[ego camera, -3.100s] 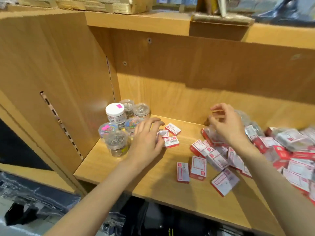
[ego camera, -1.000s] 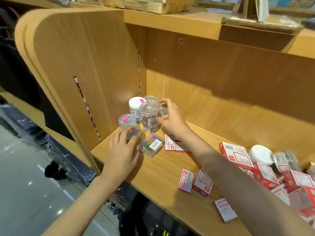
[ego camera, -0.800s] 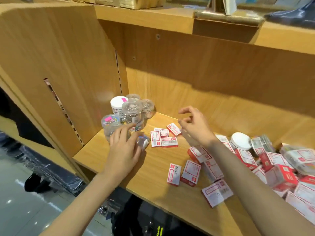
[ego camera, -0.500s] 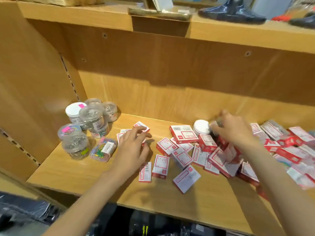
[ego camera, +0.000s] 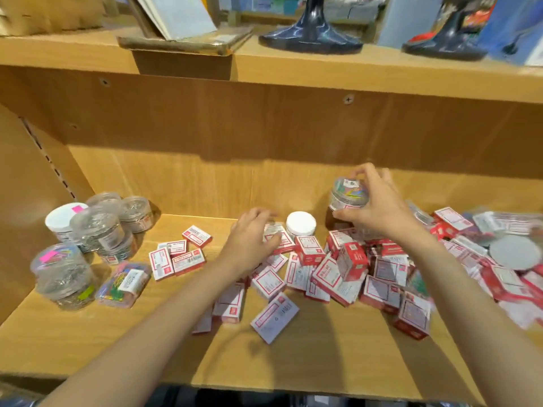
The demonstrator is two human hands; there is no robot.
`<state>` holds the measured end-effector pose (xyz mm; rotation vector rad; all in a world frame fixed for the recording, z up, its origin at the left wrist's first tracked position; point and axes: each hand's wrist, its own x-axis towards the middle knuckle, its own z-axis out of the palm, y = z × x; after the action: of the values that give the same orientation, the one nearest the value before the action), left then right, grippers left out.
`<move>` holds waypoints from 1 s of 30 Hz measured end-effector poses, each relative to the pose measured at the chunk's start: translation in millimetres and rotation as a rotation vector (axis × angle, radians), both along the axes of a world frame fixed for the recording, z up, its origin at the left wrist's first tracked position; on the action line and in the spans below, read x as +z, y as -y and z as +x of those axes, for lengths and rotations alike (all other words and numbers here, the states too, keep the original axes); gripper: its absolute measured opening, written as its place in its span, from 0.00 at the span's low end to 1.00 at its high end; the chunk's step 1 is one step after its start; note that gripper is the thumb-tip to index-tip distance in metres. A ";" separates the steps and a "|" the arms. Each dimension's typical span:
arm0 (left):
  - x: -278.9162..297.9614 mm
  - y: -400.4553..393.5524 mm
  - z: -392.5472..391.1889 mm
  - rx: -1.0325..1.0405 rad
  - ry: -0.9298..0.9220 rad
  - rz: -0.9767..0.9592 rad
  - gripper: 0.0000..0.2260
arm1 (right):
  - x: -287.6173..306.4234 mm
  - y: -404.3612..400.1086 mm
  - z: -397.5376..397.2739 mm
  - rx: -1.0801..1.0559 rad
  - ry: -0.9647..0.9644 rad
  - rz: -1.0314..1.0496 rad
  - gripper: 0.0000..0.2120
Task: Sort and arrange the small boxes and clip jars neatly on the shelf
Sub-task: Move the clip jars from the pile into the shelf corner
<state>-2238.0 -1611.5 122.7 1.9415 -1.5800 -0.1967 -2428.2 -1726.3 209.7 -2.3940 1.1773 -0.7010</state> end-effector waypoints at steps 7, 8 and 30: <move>-0.7 69.2 -40.3 0.190 -0.085 0.237 0.29 | -12.3 -2.6 -31.1 0.058 -0.017 0.075 0.31; -2.2 71.2 -43.3 0.221 -0.042 0.251 0.29 | -13.3 -1.9 -30.5 0.066 -0.029 0.078 0.30; 5.3 -253.4 71.6 0.989 0.039 -0.447 0.19 | -35.0 -132.6 217.7 0.804 0.134 0.364 0.19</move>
<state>-2166.3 -1358.1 128.0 2.0965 -0.4657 0.5529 -2210.5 -1593.6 174.8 -2.1839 0.1943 -0.3281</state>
